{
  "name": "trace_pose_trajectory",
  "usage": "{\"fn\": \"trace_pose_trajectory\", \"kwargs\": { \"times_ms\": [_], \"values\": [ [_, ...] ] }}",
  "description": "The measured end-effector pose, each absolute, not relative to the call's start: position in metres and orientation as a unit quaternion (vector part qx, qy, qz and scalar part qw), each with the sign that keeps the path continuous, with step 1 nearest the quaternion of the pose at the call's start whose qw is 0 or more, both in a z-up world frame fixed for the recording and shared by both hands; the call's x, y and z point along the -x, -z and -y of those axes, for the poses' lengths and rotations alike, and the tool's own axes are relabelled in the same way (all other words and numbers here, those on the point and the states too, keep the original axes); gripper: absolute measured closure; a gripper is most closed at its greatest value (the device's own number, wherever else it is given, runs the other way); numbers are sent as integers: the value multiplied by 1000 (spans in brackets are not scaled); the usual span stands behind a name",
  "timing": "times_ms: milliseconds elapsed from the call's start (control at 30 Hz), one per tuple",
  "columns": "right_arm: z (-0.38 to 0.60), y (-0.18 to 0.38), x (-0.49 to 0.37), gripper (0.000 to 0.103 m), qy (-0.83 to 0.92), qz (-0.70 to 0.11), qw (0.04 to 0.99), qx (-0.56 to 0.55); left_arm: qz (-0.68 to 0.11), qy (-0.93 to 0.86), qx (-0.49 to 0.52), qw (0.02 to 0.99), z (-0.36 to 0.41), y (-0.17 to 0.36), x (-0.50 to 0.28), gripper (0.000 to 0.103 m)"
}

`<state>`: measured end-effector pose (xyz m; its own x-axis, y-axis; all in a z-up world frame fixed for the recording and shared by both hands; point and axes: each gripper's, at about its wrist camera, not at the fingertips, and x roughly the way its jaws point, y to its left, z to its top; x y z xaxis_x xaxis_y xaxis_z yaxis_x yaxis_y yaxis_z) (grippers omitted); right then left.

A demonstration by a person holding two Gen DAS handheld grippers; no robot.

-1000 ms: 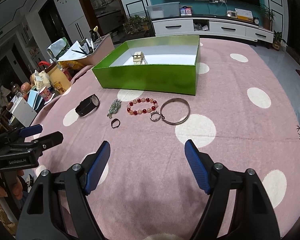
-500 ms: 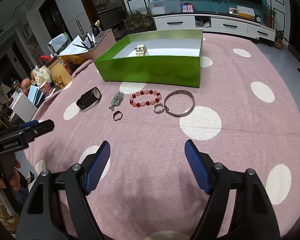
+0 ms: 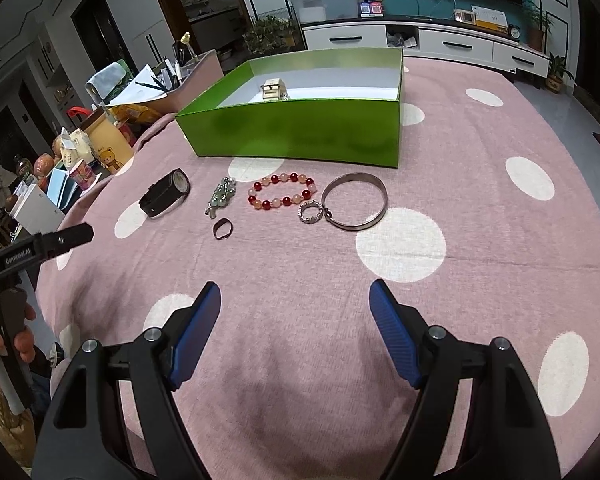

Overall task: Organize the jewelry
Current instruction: 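Withdraw both tools from the box back over the remaining jewelry, then grasp black strap watch with left tool while right tool grasps silver bangle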

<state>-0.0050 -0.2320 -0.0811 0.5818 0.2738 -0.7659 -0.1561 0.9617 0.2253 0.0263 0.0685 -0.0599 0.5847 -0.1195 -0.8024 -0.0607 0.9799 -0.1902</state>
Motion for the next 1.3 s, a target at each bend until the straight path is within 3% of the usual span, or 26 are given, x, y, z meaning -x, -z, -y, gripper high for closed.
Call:
{"fn": "trace_pose_trajectory", "kwargs": {
  "times_ms": [567,767,1300],
  "values": [
    [255,89,-36,27,-83,-436,893,-75,-474,24,87,876,-53,77,-101,42],
    [260,98,-56,42,-63,-438,895,-61,-485,21,82,871,-50,90,-113,45],
    [255,117,-87,71,-36,-450,892,-10,-500,25,60,863,-43,105,-129,73]
  ]
}}
